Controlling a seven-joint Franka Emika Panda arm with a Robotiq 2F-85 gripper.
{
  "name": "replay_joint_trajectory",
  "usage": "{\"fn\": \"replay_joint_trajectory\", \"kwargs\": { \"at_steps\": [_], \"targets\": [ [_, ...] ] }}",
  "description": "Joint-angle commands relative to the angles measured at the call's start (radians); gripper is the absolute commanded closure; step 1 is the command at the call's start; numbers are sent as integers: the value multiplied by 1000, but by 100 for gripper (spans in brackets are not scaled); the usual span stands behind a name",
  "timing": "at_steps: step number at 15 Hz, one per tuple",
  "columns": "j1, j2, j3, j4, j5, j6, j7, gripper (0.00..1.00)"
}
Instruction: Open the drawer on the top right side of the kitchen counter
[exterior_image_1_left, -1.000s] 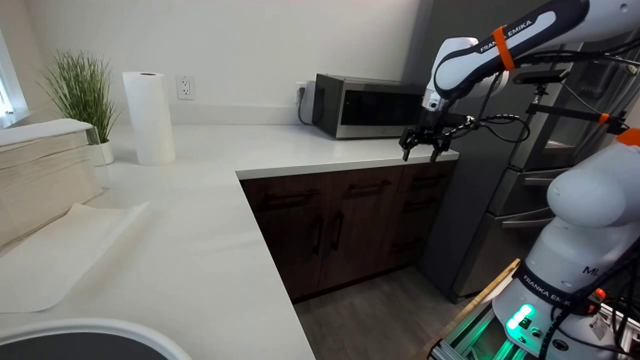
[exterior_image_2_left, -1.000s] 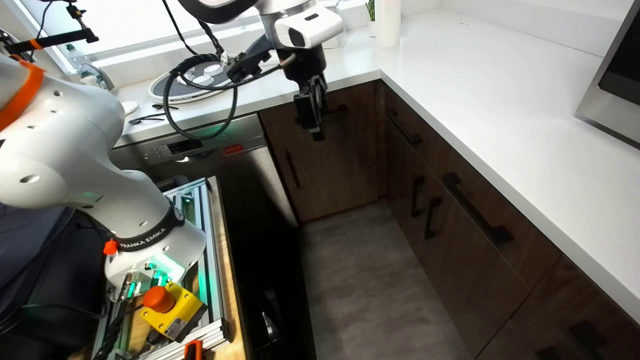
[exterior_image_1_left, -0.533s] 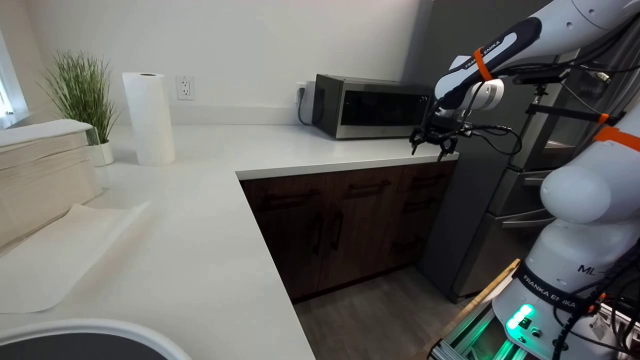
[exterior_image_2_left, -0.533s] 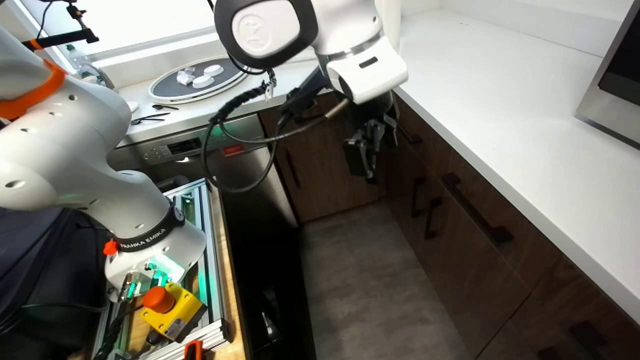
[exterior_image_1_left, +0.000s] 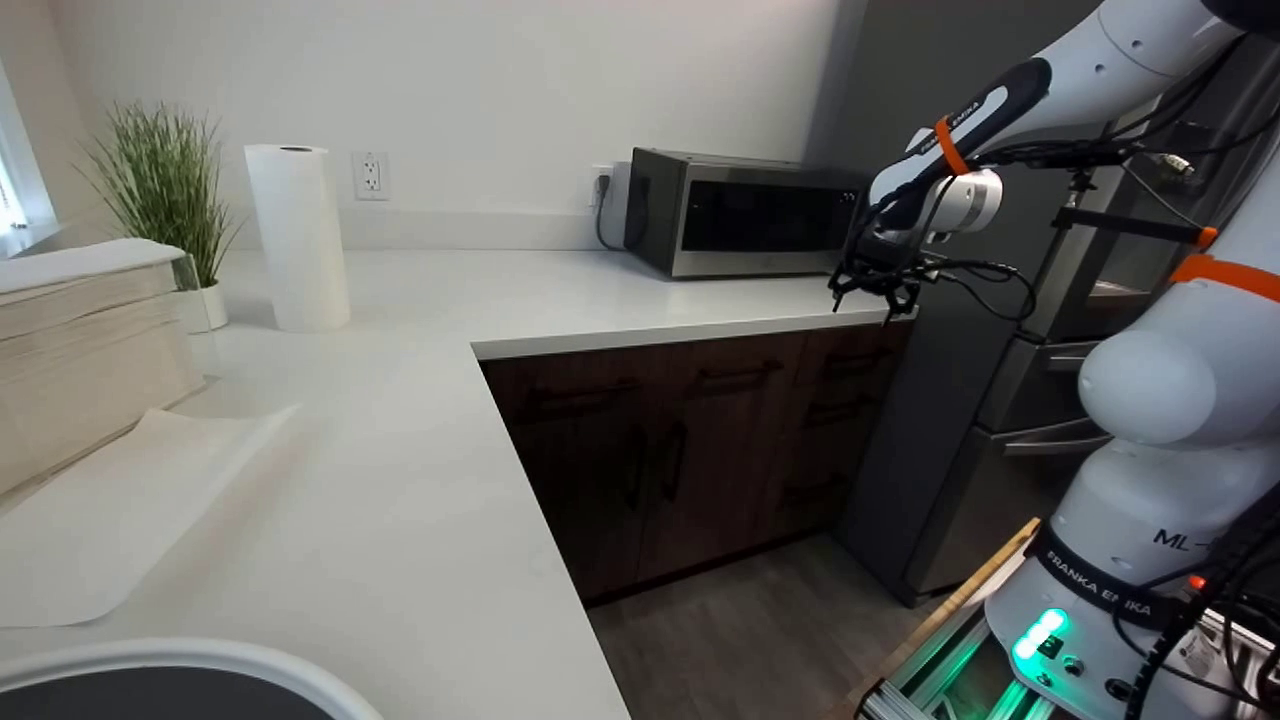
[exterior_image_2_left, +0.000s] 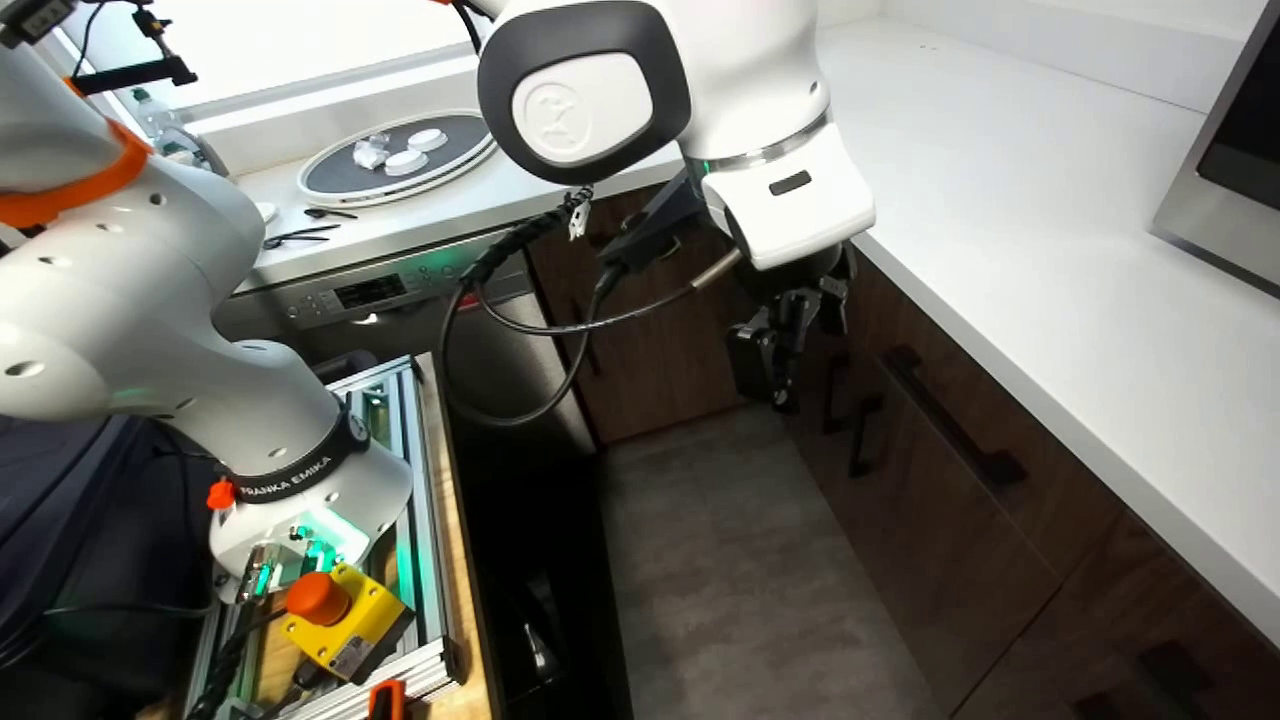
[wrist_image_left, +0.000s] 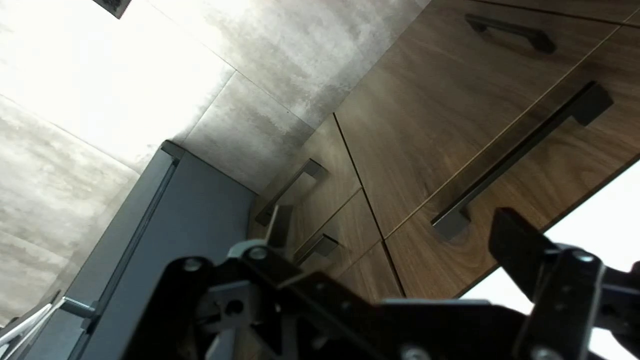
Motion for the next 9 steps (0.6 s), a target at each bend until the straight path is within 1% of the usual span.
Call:
{"fn": "replay_joint_trajectory", "kwargs": {
  "at_steps": [1,2,3,6,9],
  "targets": [
    [19,98,-32,53,-87,74,173,0],
    [16,144,-43,86,-114,97,253,0],
    [21,179,-59,112,-124,120,301,0],
    [57,328,-125,252,-91,126,417,0],
    [86,490,-177,422,-15,97,469,0]
  ]
}}
